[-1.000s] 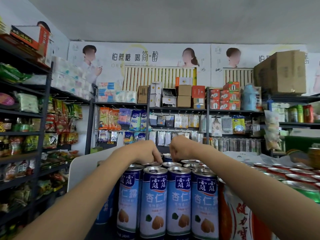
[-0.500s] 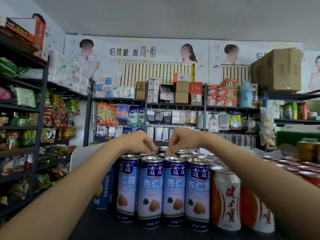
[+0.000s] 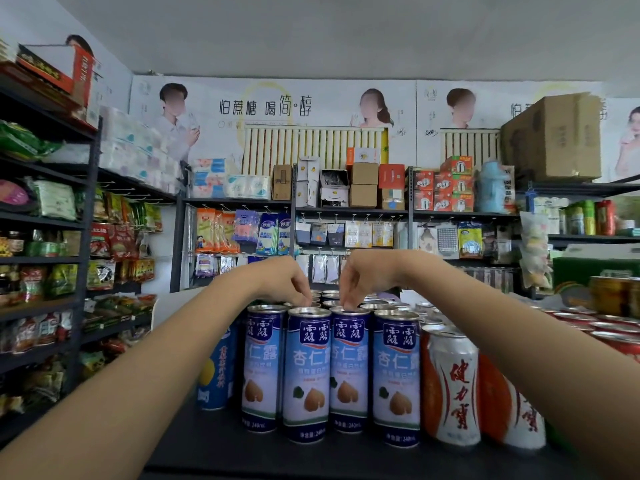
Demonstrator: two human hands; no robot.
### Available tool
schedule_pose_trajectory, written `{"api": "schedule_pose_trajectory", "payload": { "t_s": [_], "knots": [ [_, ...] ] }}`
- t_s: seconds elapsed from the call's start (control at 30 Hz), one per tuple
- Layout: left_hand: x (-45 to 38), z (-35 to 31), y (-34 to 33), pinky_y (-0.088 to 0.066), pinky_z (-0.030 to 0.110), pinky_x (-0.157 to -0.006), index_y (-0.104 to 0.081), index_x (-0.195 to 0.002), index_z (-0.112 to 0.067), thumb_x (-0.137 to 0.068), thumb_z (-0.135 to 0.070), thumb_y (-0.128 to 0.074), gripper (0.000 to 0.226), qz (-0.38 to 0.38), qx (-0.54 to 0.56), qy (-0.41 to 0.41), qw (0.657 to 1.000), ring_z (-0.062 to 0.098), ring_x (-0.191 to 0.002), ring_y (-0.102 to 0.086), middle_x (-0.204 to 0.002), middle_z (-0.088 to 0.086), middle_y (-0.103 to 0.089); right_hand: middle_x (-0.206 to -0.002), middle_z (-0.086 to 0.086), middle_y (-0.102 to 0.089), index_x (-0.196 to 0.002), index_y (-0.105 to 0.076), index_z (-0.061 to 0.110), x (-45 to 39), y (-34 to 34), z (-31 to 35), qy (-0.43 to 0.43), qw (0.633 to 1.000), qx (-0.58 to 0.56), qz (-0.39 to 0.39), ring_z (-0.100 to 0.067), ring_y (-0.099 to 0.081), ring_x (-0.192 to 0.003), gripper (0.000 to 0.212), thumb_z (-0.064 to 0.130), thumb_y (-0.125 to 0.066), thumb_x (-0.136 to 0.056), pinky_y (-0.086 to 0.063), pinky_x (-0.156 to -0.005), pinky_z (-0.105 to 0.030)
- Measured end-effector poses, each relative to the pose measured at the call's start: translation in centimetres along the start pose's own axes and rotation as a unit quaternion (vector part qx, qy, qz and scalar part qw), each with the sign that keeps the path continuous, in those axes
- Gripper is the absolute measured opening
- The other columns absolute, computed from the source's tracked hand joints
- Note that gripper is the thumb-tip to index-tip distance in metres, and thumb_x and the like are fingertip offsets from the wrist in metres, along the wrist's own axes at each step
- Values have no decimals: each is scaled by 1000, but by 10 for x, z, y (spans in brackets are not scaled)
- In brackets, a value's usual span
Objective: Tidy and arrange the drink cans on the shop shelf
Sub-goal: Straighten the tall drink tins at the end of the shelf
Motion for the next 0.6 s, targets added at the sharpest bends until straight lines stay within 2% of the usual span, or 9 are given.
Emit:
{"api": "schedule_pose_trajectory", "payload": {
  "t_s": [0.13,0.27,0.33,0.43,0.47,0.53,0.6],
  "knots": [
    [3,-7,1,-49,29,-89,-72,-98,-12,-84,-19,-66,16,-8,41,-18,999,12,-92,-62,-92,-6,-68,-75,11,-64,-90,-73,6,-1,2,4,13,999,18,-33,2,-56,-71,11,8,-69,-80,-42,-76,-17],
    [7,-9,-2,-48,26,-86,-71,-100,-11,-86,-21,-63,19,-2,40,-16,999,8,-86,-60,-95,-4,-68,-85,5,-64,-95,-72,4,-7,2,7,18,995,72,-61,6,-51,-67,16,1,-58,-85,-39,-63,-9],
    [9,-10,-3,-47,19,-78,-70,-101,-9,-87,-20,-62,20,-3,45,-16,999,2,-78,-57,-91,-5,-66,-96,-1,-69,-97,-71,3,-12,2,4,11,994,81,-72,-3,-57,-78,17,1,-57,-86,-43,-71,-15],
    [10,-10,-4,-41,8,-58,-69,-100,-6,-88,-18,-60,19,-8,59,-12,998,-7,-57,-53,-77,-9,-63,-107,-7,-68,-100,-69,1,-18,1,1,-2,992,89,-85,-14,-60,-96,17,3,-59,-86,-45,-80,-22],
    [11,-10,-4,-42,9,-60,-69,-100,-7,-89,-18,-59,19,-12,61,-12,998,-7,-57,-53,-78,-8,-64,-107,-8,-68,-100,-69,0,-20,1,0,-3,992,88,-87,-15,-60,-97,17,3,-59,-86,-45,-81,-22],
    [13,-8,-4,-47,19,-75,-69,-101,-10,-89,-20,-59,19,-22,59,-13,998,-1,-73,-55,-87,-8,-65,-107,-8,-68,-99,-69,1,-20,1,-1,-3,993,84,-87,-15,-61,-96,16,4,-60,-86,-46,-82,-23],
    [16,-6,-4,-47,25,-80,-70,-99,-12,-89,-21,-59,17,-31,60,-13,998,4,-77,-56,-83,-14,-63,-104,-7,-69,-97,-70,2,-19,1,-1,2,993,78,-84,-15,-61,-93,15,4,-61,-85,-46,-81,-23]
  ]
}}
Point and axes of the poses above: each hand's wrist, its own x-axis away from the middle knuckle, its own y-axis out of the back of the hand, z = x × y, the point moved 10 cm from there along -x, towards the middle knuckle
